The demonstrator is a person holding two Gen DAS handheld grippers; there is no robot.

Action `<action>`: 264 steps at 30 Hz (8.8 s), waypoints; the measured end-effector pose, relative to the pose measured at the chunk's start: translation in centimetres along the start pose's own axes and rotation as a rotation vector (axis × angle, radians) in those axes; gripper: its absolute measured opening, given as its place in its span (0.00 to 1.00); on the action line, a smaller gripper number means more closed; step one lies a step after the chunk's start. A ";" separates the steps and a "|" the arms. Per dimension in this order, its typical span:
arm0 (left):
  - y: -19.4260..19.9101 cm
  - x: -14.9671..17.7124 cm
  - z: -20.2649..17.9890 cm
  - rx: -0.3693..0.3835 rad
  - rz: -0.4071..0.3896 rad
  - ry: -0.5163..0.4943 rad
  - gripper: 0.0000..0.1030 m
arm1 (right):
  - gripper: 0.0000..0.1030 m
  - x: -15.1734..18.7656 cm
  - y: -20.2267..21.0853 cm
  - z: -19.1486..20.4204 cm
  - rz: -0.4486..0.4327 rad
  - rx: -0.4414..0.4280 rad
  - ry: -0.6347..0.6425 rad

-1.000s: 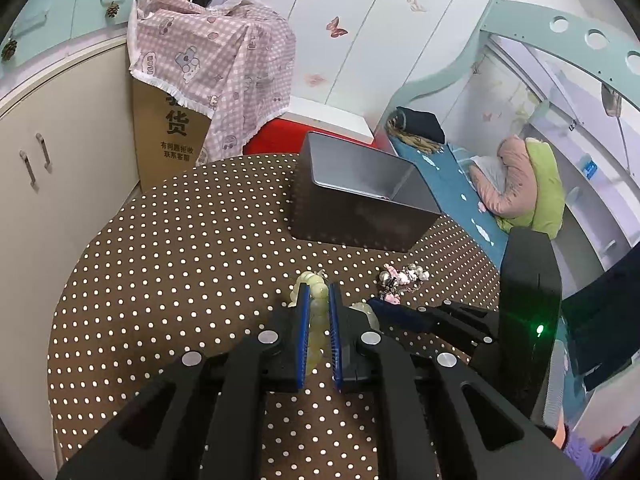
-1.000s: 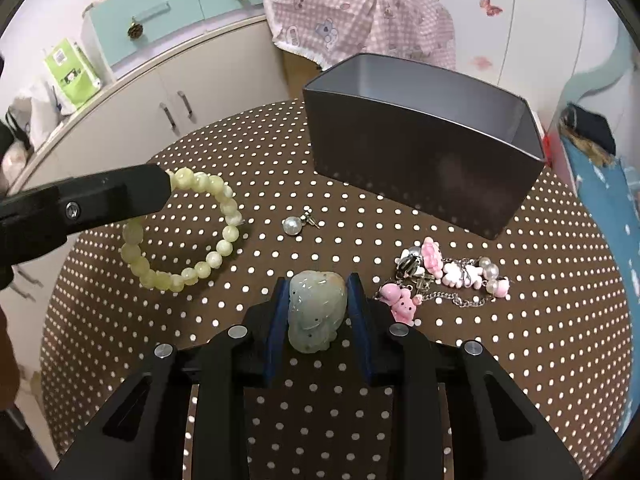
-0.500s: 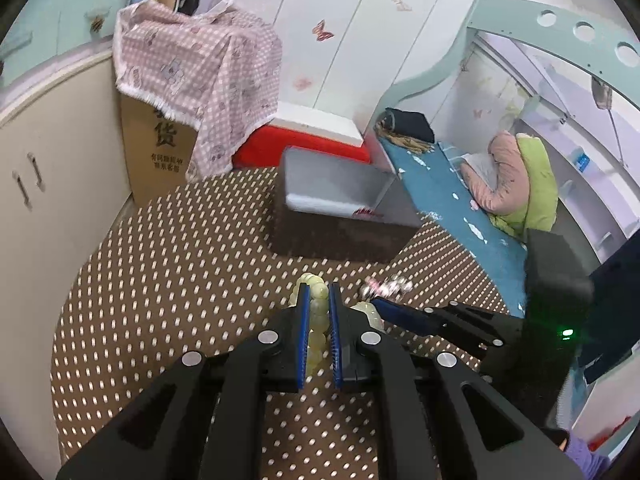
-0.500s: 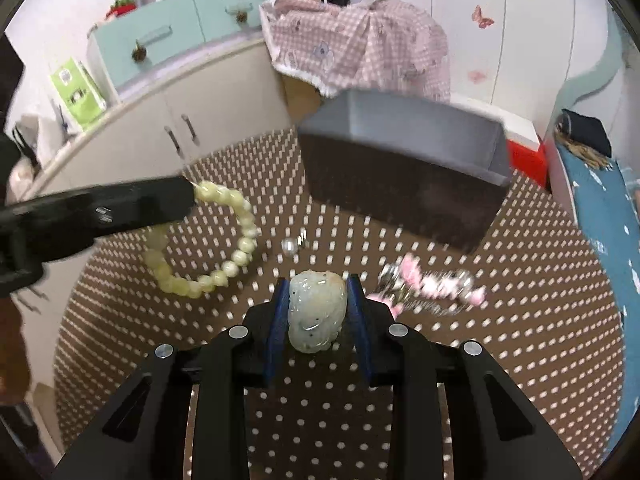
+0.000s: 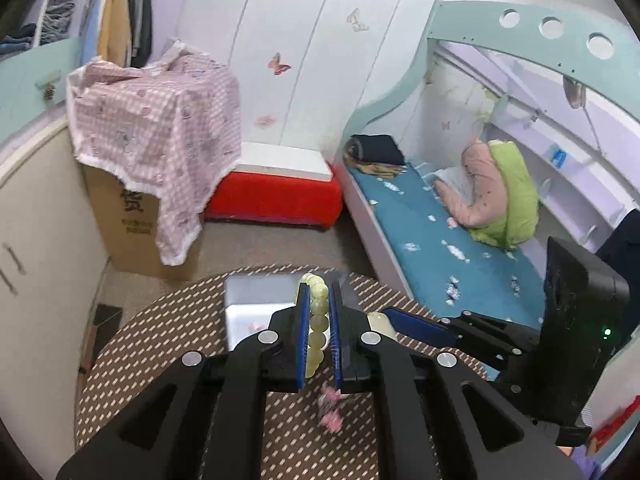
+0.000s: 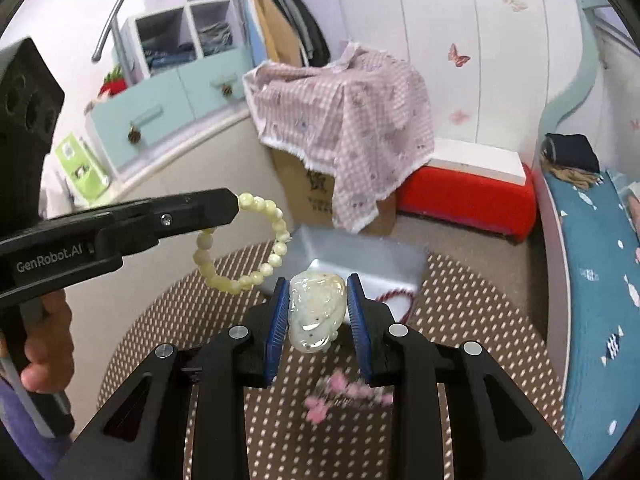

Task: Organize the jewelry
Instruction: 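Place the jade pendant in the gray box with the right tool while the left tool releases the bracelet, then move both tools back toward the pink charms on the table, then grasp the pink bunny charm with the left tool, then grasp a pink charm with the right tool while the left tool lifts the bunny charm, then lower the bunny charm into the gray box with the left tool while the right tool drops its charm in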

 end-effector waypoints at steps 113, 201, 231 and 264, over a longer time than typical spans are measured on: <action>-7.5 16.3 -2.7 -0.297 0.194 -0.058 0.14 | 0.47 13.3 -0.1 -7.9 0.168 0.012 -0.170; 0.4 12.0 0.6 -0.041 0.081 0.032 0.14 | 0.05 4.8 4.1 -0.8 0.010 0.040 0.026; -8.3 2.2 0.6 0.039 0.219 0.083 0.14 | 0.05 -3.6 0.3 -2.5 -0.011 0.052 0.064; -6.0 5.5 0.9 -0.010 0.218 0.080 0.40 | 0.07 1.9 -2.9 -2.9 0.110 0.062 0.017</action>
Point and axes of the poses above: each gripper's, at about its wrist camera, not at the fingertips, and y roughly against the way its jaws point, z to its left, x to its underside, the point moved 4 cm from there along -y, roughly the way its jaws point, and after that the axes turned 11 degrees about -x, right-handed, at the moved point
